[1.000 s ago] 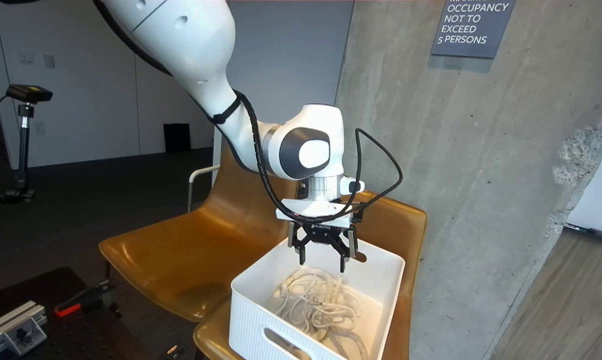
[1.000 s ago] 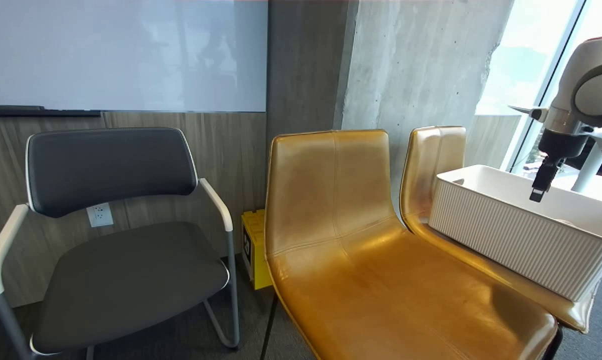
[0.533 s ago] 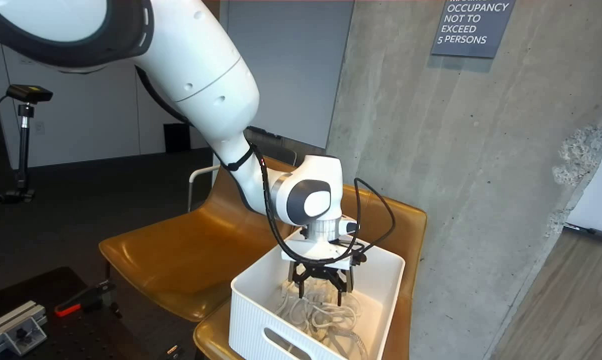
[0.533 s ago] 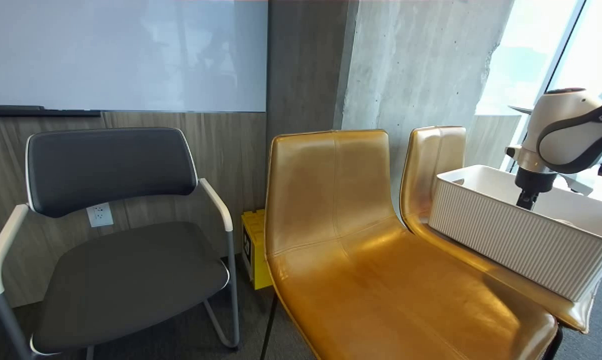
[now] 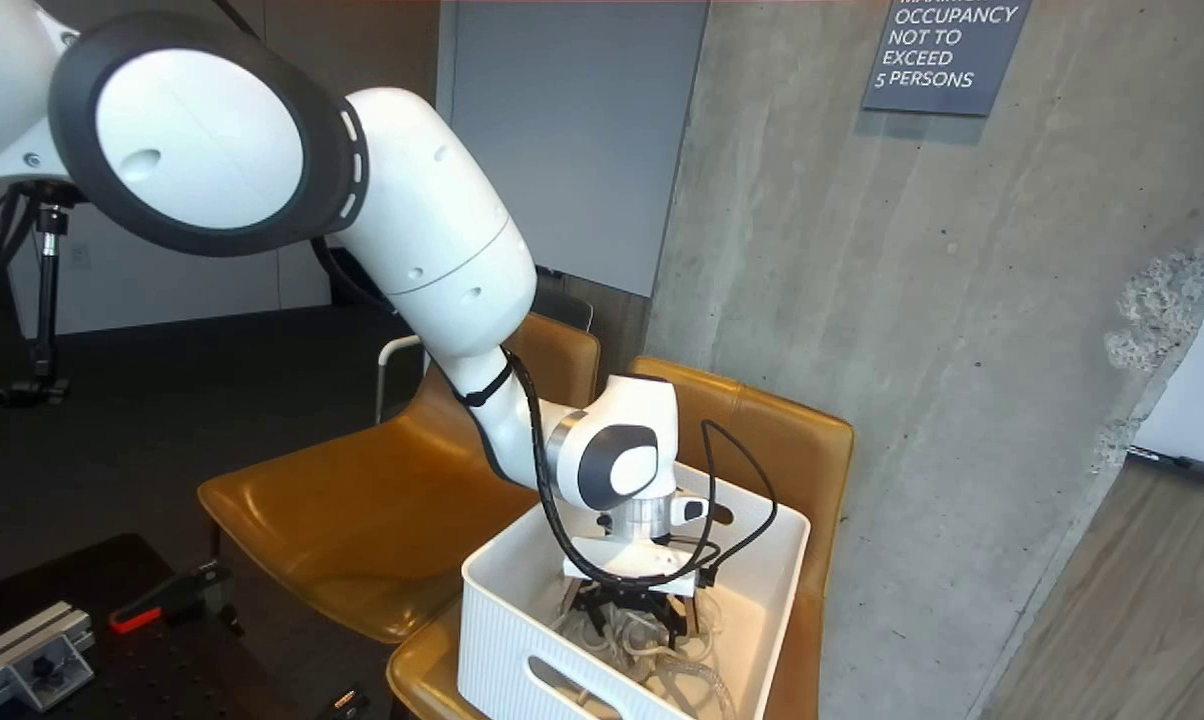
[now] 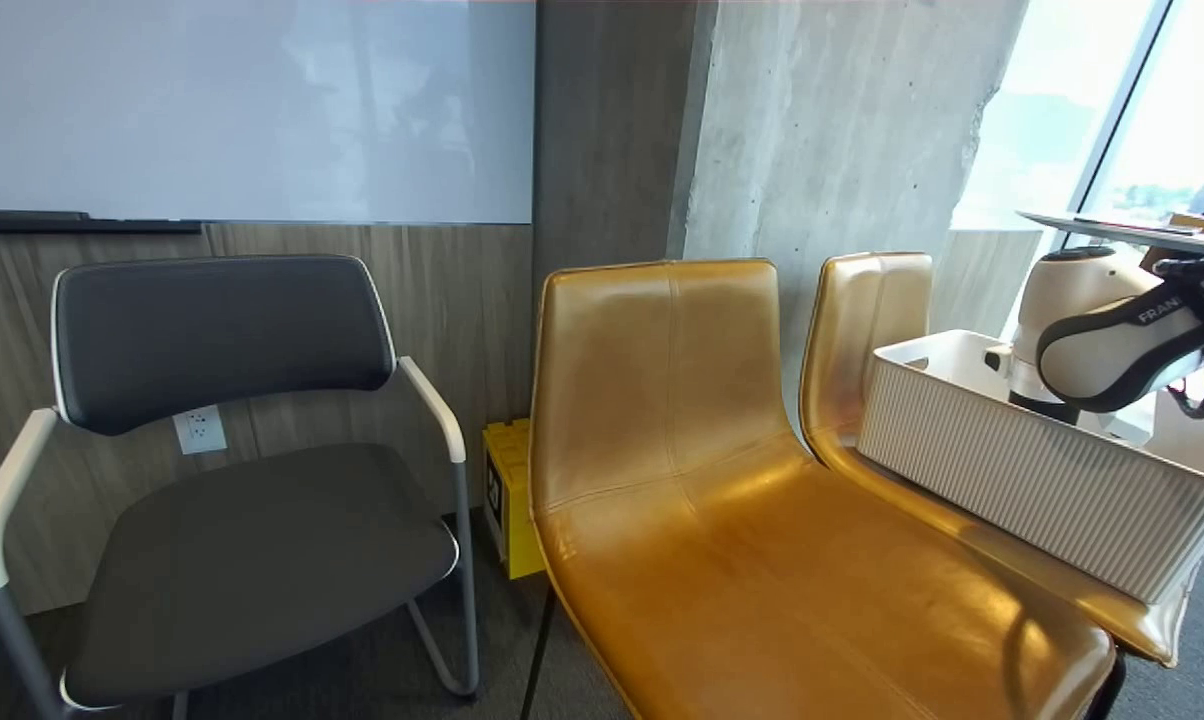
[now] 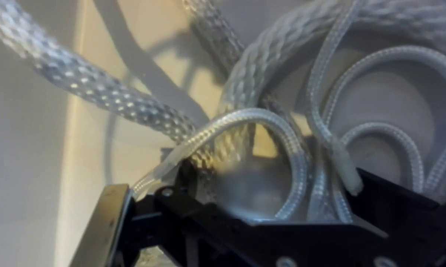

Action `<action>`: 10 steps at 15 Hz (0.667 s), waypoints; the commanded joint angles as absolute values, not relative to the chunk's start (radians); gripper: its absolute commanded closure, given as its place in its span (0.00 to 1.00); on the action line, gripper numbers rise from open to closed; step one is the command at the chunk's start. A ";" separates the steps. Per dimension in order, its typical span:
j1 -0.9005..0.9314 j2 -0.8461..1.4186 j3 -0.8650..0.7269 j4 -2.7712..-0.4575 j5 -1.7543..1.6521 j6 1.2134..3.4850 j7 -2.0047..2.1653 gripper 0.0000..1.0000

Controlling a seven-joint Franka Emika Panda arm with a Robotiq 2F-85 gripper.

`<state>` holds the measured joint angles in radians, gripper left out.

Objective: Put the ropes in then out the basket

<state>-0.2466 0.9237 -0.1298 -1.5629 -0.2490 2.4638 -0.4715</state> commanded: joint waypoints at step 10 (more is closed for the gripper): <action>-0.244 0.848 -0.130 -1.687 -0.267 2.495 -0.431 0.83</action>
<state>-0.2501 0.9071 -0.1316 -1.6027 -0.2530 2.4726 -0.4590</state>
